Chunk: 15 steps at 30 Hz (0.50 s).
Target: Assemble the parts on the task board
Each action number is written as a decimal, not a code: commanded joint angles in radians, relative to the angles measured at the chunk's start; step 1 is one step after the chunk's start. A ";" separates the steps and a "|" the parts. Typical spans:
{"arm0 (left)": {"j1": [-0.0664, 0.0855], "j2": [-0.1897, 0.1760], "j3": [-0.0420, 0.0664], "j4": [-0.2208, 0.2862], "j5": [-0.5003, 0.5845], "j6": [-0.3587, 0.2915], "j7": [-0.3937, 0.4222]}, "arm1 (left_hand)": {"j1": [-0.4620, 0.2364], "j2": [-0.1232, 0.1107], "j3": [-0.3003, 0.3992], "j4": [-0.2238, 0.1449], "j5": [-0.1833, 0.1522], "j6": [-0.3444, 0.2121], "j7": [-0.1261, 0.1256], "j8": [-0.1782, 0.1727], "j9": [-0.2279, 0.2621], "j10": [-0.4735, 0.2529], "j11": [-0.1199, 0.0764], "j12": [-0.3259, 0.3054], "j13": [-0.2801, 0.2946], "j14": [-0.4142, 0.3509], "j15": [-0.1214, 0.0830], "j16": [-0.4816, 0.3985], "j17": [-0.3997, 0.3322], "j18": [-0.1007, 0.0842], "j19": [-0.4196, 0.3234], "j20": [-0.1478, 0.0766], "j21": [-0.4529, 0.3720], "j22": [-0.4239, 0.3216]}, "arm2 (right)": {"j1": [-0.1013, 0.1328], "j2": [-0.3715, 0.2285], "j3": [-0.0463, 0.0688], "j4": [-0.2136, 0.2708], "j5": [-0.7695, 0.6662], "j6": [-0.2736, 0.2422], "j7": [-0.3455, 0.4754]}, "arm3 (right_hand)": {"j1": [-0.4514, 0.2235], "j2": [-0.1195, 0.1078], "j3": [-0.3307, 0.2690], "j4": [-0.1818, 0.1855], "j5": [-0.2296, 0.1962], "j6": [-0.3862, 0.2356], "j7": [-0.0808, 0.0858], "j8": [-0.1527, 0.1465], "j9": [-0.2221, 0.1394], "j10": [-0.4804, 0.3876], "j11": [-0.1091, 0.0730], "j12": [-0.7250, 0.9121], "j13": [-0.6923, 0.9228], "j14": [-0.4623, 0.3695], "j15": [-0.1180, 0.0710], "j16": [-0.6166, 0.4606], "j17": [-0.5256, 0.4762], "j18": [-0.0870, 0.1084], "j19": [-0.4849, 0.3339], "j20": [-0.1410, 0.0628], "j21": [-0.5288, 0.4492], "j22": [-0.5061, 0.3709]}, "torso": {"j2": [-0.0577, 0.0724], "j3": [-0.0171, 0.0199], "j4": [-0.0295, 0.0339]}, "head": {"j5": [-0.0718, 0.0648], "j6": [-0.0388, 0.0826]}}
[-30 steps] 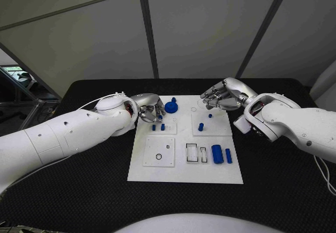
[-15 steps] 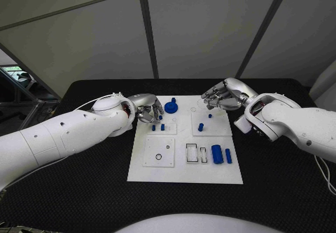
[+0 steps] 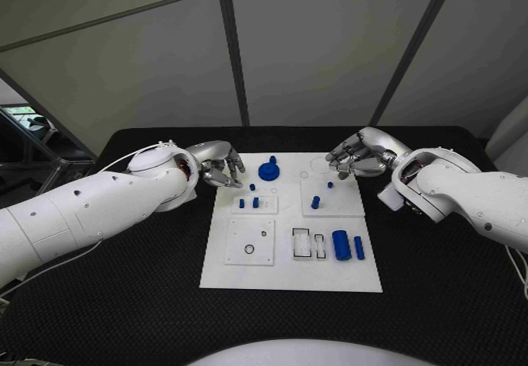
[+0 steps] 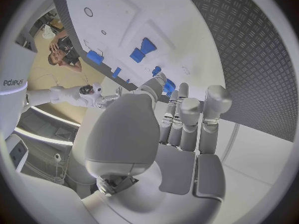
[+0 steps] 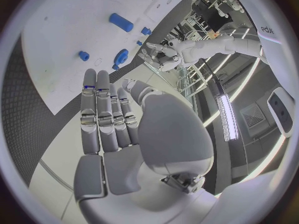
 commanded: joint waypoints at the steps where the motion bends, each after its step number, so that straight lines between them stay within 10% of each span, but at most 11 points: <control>1: 0.003 -0.028 0.006 0.011 0.255 -0.090 0.055 | 0.015 0.021 0.003 0.000 0.005 0.023 0.003 0.014 0.003 -0.003 0.006 0.006 0.004 -0.047 0.002 -0.058 -0.099 0.026 -0.053 0.003 -0.109 -0.041 | 0.001 -0.006 0.001 0.000 -0.227 0.013 -0.056 | 0.014 0.003 -0.023 -0.010 -0.014 0.024 -0.010 0.010 0.003 0.034 -0.016 0.013 0.003 0.070 -0.023 0.051 0.034 0.003 0.058 -0.025 0.051 0.027 | -0.002 0.0017 0.0002 | -0.026 0.015; 8: 0.003 -0.095 0.010 0.048 0.699 -0.190 0.184 | 0.051 0.047 0.041 -0.012 0.007 0.058 0.006 0.030 0.004 0.011 0.005 0.023 0.012 -0.158 0.000 -0.217 -0.323 0.060 -0.165 0.002 -0.333 -0.144 | 0.001 -0.003 0.001 0.016 -0.570 0.040 -0.159 | 0.007 0.000 -0.017 -0.001 -0.023 0.048 -0.032 0.000 -0.003 0.073 -0.044 0.003 -0.001 0.096 -0.047 0.313 0.197 -0.002 0.125 -0.068 0.192 0.119 | 0.000 -0.0002 -0.0013 | -0.078 0.037; 15: 0.000 -0.150 0.010 0.123 1.040 -0.230 0.304 | 0.047 0.049 0.049 -0.011 0.009 0.070 0.004 0.034 0.001 0.025 0.000 0.036 0.017 -0.161 -0.002 -0.250 -0.342 0.061 -0.169 0.001 -0.364 -0.167 | 0.000 0.012 0.001 0.029 -0.745 0.086 -0.237 | -0.033 -0.038 -0.002 0.045 -0.097 0.024 -0.038 -0.021 -0.008 0.011 -0.032 -0.031 -0.004 0.092 -0.038 0.594 0.395 -0.035 0.153 -0.058 0.420 0.334 | 0.001 -0.0016 0.0010 | -0.098 0.045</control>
